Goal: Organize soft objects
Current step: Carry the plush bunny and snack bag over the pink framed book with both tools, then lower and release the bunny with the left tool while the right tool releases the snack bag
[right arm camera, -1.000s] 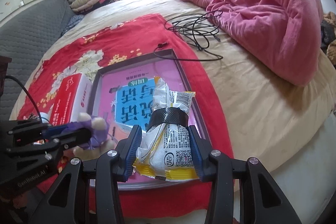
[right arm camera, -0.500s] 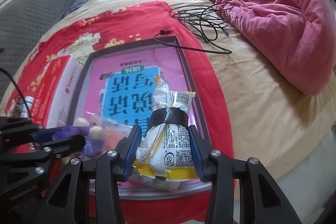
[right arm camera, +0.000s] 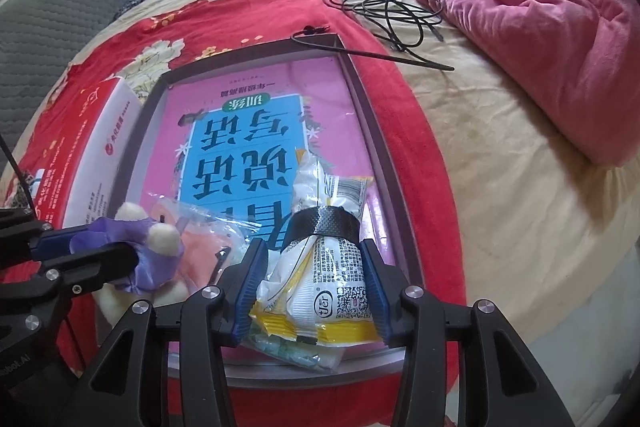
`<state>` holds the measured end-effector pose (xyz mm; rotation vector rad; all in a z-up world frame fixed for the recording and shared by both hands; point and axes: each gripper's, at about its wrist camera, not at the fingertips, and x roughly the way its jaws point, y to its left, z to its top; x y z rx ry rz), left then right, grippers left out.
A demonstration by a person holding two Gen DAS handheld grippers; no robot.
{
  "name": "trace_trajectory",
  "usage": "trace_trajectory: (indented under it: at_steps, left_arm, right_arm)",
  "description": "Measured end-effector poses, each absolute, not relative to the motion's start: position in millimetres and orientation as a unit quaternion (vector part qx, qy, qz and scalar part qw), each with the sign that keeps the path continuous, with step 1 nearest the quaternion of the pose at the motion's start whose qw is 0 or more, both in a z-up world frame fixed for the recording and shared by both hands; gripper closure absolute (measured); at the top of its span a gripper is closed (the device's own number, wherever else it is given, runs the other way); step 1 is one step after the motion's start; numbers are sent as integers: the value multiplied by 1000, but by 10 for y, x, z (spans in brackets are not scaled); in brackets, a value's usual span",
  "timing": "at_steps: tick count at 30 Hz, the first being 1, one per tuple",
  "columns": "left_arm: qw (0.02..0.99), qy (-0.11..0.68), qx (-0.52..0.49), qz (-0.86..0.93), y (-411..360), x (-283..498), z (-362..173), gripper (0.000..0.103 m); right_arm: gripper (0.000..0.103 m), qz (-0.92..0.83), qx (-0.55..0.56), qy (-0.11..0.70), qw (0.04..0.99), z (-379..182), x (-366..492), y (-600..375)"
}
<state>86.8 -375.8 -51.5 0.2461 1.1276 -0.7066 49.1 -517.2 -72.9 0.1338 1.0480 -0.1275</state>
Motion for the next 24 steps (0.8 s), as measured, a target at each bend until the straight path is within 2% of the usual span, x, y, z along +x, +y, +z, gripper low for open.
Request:
trace_trajectory:
  at_steps: [5, 8, 15, 24]
  left_arm:
    - [780, 522, 113, -327, -3768, 874, -513, 86]
    - [779, 521, 113, -329, -3767, 878, -503, 86]
    - [780, 520, 114, -330, -3744, 876, -482, 85]
    - [783, 510, 124, -334, -3760, 867, -410, 61]
  right_arm:
    - [54, -63, 62, 493, 865, -674, 497, -5153]
    - [48, -63, 59, 485, 870, -605, 477, -5139]
    - [47, -72, 51, 473, 876, -465, 430, -5127]
    - [42, -90, 55, 459, 882, -318, 323, -5196]
